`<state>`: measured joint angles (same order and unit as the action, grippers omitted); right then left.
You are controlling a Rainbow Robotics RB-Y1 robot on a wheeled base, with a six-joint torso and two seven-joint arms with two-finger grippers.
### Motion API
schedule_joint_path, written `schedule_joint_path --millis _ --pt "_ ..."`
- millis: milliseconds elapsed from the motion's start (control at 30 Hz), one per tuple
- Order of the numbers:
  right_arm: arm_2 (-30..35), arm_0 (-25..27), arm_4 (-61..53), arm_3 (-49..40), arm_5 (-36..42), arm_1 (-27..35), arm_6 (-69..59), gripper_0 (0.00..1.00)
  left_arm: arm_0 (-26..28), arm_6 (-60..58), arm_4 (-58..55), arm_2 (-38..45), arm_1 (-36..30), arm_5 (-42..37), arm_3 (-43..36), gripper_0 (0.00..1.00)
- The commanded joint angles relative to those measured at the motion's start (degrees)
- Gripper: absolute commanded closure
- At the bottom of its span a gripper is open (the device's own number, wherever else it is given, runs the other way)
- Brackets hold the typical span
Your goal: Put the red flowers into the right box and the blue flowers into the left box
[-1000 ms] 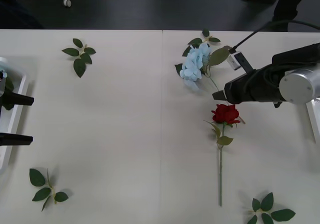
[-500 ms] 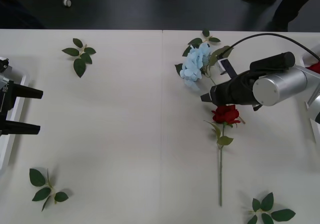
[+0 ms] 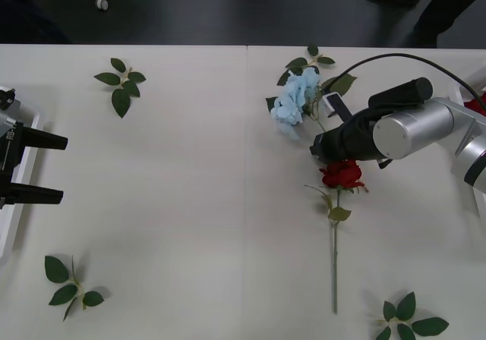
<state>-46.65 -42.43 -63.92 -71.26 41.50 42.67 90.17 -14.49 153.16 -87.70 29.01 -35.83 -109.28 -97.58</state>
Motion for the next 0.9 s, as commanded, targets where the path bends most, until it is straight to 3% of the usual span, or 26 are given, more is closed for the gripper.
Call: schedule_joint_path --millis 33,333,667,900 --pt "0.07 -1.96 0.38 -0.55 0.07 0.4 0.09 1.0 -0.81 1.84 -0.46 0.79 -1.43 0.3 -0.86 0.0" --pt "0.86 -3.28 -0.5 -1.42 0.6 1.72 0.27 1.0 -0.81 1.84 -0.46 0.79 -1.43 0.3 -0.86 0.0" --pt "20.1 -3.45 -2.61 -9.25 19.85 3.74 1.23 1.0 -0.81 1.84 -0.46 0.79 -1.43 0.3 -0.86 0.0" --pt "23.44 -3.37 -18.87 -13.55 22.22 12.79 4.84 1.0 -0.81 1.84 -0.46 0.79 -1.43 0.3 -0.86 0.0"
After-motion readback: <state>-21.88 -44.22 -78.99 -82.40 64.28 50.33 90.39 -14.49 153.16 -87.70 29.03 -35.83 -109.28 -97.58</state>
